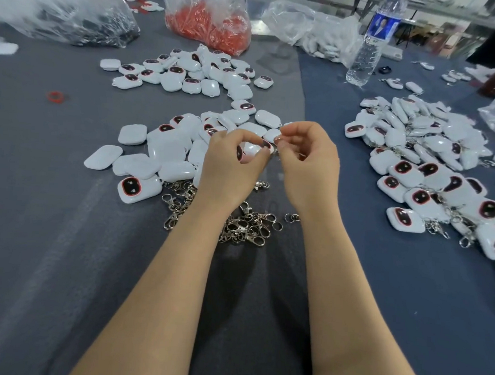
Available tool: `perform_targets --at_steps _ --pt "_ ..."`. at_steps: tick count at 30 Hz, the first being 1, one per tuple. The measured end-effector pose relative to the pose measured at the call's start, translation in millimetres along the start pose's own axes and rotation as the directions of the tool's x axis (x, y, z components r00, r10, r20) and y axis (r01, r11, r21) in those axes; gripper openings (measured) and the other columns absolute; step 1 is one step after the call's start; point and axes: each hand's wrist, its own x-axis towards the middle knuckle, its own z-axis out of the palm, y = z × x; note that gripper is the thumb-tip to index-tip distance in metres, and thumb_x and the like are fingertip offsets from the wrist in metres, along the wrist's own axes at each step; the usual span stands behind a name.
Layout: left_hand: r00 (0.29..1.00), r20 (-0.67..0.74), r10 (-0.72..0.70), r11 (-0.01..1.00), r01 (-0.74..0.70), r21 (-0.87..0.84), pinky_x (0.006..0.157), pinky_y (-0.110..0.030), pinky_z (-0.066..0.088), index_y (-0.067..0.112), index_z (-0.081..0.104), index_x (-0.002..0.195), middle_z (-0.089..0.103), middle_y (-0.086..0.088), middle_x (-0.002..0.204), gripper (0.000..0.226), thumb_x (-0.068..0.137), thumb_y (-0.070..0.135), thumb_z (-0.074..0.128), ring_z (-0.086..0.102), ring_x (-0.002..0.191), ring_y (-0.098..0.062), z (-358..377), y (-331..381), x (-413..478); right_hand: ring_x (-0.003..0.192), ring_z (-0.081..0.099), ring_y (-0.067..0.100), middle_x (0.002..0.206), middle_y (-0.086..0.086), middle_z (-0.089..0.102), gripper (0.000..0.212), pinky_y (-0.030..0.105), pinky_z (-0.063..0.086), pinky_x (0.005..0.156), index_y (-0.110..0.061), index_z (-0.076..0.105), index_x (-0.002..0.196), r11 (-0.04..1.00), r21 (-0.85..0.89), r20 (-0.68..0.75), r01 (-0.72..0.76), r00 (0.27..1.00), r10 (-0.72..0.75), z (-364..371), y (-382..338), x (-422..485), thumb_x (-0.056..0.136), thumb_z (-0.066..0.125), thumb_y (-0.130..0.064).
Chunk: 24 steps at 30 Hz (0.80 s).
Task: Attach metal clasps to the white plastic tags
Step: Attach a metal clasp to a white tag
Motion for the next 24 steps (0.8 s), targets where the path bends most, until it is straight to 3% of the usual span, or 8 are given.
perform_targets --at_steps 3,7,10,15,24 --pt "0.998 -0.026 0.059 0.998 -0.058 0.022 0.063 0.006 0.031 0.022 0.064 0.092 0.049 -0.012 0.116 0.007 0.086 0.019 0.065 0.046 0.065 0.025 -0.6 -1.8 -0.6 0.07 0.052 -0.001 0.081 -0.011 0.059 0.022 0.005 0.041 0.066 -0.02 0.059 0.09 0.991 -0.105 0.057 0.084 0.995 -0.078 3.6 -0.3 -4.0 0.09 0.052 0.001" --pt "0.994 -0.044 0.099 0.991 -0.095 0.099 0.062 0.004 0.031 0.014 0.065 0.089 0.044 0.001 0.099 0.004 0.087 0.016 0.064 0.045 0.069 0.025 0.0 -6.4 0.0 0.076 0.053 -0.005 0.086 -0.01 0.059 0.019 0.006 0.04 0.069 -0.012 0.061 0.098 0.969 -0.19 0.113 0.156 0.984 -0.136 7.0 -0.4 -6.3 0.09 0.051 0.002" --pt "0.993 -0.051 0.11 0.988 -0.104 0.11 0.063 0.002 0.032 0.017 0.061 0.082 0.045 0.002 0.097 0.006 0.087 0.016 0.063 0.046 0.07 0.022 -0.2 -5.1 0.4 0.071 0.053 -0.004 0.089 -0.01 0.06 0.019 0.006 0.041 0.069 -0.017 0.06 0.096 0.986 -0.139 0.065 0.096 0.994 -0.088 8.3 -1.5 -6.8 0.089 0.053 0.0" --pt "0.993 -0.088 0.075 0.996 -0.071 0.046 0.066 0.003 0.03 0.02 0.059 0.081 0.053 -0.005 0.098 0.009 0.087 0.013 0.062 0.045 0.073 0.004 -2.4 -2.3 1.6 0.061 0.052 -0.003 0.07 -0.013 0.06 0.003 0.004 0.04 0.059 -0.019 0.065 0.085 0.986 -0.144 0.075 -0.078 0.993 0.09 7.1 1.9 -1.7 0.087 0.063 -0.017" --pt "0.996 -0.02 0.083 0.989 -0.08 0.121 0.063 0.003 0.03 0.021 0.059 0.08 0.053 -0.002 0.101 0.009 0.088 0.019 0.062 0.044 0.067 0.02 -1.4 -5.7 0.4 0.061 0.052 -0.007 0.069 -0.013 0.061 0.009 0.004 0.039 0.058 -0.017 0.065 0.082 0.992 -0.111 0.059 -0.052 0.997 0.059 8.0 0.5 -3.1 0.088 0.061 -0.011"
